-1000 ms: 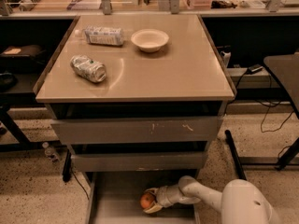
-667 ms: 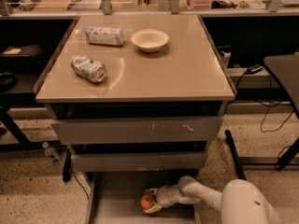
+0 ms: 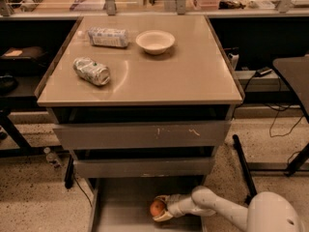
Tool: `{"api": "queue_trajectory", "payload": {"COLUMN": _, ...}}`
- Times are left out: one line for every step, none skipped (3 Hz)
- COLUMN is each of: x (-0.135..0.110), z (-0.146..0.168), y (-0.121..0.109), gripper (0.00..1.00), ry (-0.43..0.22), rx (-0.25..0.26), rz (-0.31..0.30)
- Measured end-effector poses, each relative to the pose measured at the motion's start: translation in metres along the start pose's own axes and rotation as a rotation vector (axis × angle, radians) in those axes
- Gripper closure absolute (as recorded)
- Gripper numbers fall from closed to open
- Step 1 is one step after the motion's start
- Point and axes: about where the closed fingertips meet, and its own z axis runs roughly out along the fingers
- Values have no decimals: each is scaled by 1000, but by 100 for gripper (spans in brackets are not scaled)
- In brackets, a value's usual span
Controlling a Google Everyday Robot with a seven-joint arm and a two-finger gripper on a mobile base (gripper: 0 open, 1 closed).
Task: Pick orange from bottom drawer and place on counter
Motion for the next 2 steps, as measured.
{"api": "queue_trajectory", "payload": {"x": -22, "z": -69, "y": 5, "gripper": 100, "ry": 11, "rx": 116, "rz": -39}}
{"api": "queue_trajectory", "payload": {"x": -53, "z": -149, "y": 5, "gripper": 100, "ry": 44, "rx": 242, "rz": -91}}
